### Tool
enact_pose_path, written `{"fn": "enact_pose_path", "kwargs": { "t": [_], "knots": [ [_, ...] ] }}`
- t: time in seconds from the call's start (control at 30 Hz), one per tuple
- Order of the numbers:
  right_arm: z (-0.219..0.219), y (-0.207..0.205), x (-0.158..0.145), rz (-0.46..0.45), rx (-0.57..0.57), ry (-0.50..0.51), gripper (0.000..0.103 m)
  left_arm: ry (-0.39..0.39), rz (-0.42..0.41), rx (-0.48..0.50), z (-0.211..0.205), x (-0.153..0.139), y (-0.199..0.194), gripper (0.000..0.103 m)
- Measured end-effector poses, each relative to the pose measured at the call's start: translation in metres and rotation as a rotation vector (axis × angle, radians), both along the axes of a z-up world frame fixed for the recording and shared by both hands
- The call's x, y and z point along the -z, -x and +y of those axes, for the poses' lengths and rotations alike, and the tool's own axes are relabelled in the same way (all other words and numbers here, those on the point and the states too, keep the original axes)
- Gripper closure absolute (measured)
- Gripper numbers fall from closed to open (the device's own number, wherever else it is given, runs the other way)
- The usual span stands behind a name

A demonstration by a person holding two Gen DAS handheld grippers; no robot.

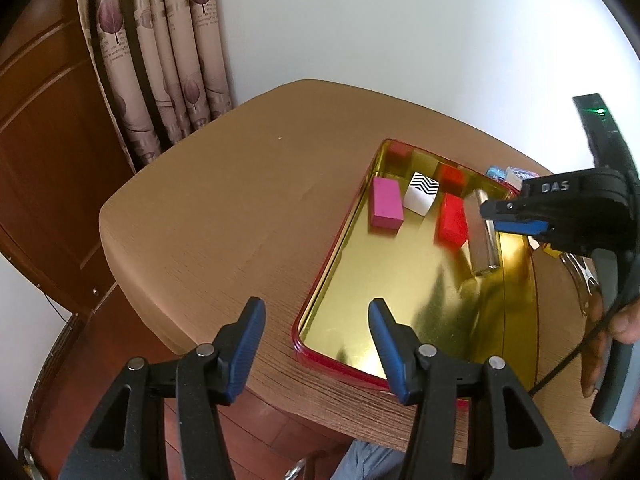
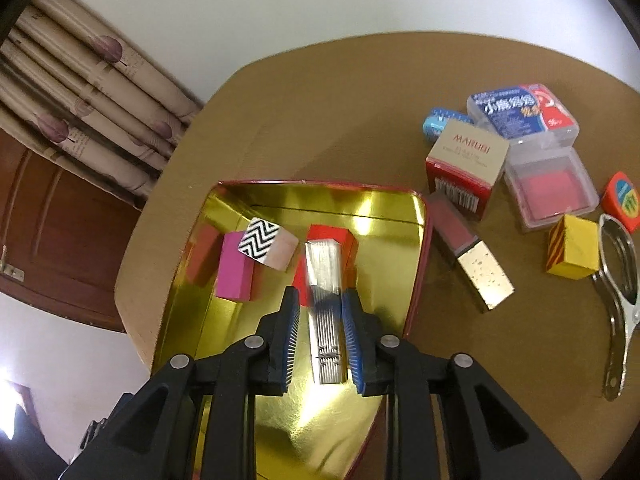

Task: Organize rigid objects
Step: 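Place the silver lighter into the tin and open the right tool, then grasp the metal spring clip with the right tool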

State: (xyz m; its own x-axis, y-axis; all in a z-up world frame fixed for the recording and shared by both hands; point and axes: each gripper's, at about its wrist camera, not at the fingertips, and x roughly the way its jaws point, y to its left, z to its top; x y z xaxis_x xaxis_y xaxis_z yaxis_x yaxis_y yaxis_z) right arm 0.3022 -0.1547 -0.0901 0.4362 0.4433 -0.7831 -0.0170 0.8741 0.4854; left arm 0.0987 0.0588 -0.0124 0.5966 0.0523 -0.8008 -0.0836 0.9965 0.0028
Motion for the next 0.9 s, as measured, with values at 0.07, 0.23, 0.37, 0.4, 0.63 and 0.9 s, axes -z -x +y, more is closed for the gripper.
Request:
{"fn": "enact_pose_path", "kwargs": {
  "t": [0.07,0.23,0.37,0.4,0.63,0.9],
  "knots": [
    [-0.01,0.009,-0.008,-0.035,0.006,-0.042,0.069,-0.009,-0.001,-0.001,-0.001,0.0,-0.001,0.048],
    [-0.053,0.054,-0.024,-0.139,0.026,0.018,0.047,-0.018,0.016,0.0,-0.003,0.004,-0.001,0.048],
    [-0.099,0.079,-0.019,-0.149,0.03,0.237,0.035,0.002,0.02,-0.009,-0.002,0.004,0.001,0.048],
    [-0.114,0.081,-0.014,-0.132,0.025,0.324,0.03,0.006,0.021,-0.007,-0.003,0.004,0.001,0.048],
    [-0.158,0.059,0.01,-0.042,-0.023,0.507,0.028,-0.044,0.029,0.03,-0.019,0.008,0.004,0.048],
    [-0.145,0.026,0.036,0.011,-0.058,0.582,0.031,-0.059,0.046,0.037,-0.021,0.013,0.002,0.048]
  ]
}}
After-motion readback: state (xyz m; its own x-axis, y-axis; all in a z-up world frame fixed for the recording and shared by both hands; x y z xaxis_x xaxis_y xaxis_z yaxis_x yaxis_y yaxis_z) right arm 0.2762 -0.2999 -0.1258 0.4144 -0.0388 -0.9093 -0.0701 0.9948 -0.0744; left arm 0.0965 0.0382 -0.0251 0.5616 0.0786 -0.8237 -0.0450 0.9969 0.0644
